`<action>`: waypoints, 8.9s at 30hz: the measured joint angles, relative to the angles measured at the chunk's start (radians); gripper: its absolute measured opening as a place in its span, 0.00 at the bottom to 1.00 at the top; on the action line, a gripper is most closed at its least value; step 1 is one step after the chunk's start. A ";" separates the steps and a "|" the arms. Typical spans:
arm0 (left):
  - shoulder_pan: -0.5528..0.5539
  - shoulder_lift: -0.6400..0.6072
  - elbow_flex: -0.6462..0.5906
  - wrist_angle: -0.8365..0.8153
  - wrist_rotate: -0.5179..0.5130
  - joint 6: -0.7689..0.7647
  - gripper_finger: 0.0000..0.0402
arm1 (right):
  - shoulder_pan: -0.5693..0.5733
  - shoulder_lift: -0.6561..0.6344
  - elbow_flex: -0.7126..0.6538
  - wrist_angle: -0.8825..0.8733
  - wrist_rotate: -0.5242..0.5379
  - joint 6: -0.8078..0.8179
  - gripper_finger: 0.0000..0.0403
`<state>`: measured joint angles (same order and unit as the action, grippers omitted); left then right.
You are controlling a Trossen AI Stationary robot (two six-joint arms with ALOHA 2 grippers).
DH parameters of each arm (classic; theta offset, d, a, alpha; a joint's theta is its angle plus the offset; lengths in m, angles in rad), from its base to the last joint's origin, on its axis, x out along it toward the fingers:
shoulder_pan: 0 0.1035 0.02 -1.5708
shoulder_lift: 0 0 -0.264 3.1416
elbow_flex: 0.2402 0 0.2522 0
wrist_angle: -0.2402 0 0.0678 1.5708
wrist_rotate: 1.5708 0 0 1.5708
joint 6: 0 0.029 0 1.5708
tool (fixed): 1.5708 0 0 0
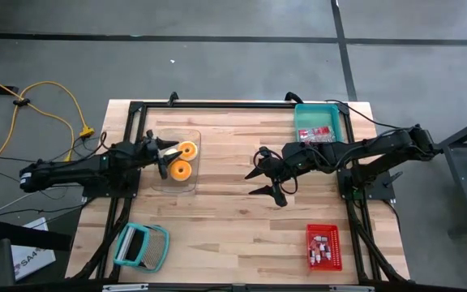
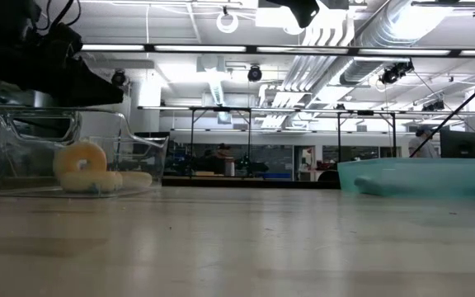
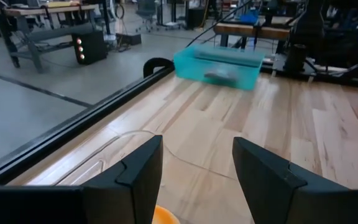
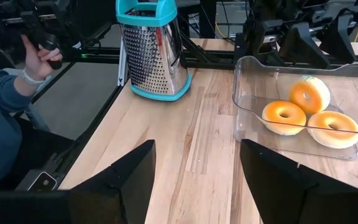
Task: Pick & Place Food Item
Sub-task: Return to Home Position
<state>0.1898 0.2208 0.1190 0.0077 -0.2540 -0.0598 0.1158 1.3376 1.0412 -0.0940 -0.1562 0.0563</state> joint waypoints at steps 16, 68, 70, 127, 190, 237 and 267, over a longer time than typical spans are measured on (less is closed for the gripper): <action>0.000 -0.150 -0.075 0.009 0.001 0.002 0.47 | 0.000 0.000 0.000 0.000 0.000 0.000 0.55; 0.000 -0.178 -0.111 0.011 0.103 -0.067 0.47 | 0.000 0.000 0.000 0.000 0.000 0.000 0.55; 0.000 -0.178 -0.111 0.013 0.103 -0.065 0.47 | 0.000 0.000 0.000 0.000 0.000 0.000 0.55; 0.000 -0.178 -0.111 0.021 0.102 -0.067 0.47 | 0.000 0.000 0.000 0.000 0.000 0.000 0.55; 0.000 -0.178 -0.111 0.021 0.102 -0.067 0.47 | -0.185 -0.320 -0.002 -0.288 0.266 0.018 0.55; 0.000 -0.178 -0.111 0.023 0.106 -0.067 0.47 | -0.114 -1.267 -0.982 0.179 0.492 0.150 0.55; 0.000 -0.178 -0.111 0.023 0.102 -0.067 0.47 | -0.114 -1.331 -1.033 0.157 0.383 0.167 0.55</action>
<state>0.1895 0.0432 0.0078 0.0307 -0.1520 -0.1272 0.0021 0.0064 0.0082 0.0634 0.2263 0.2229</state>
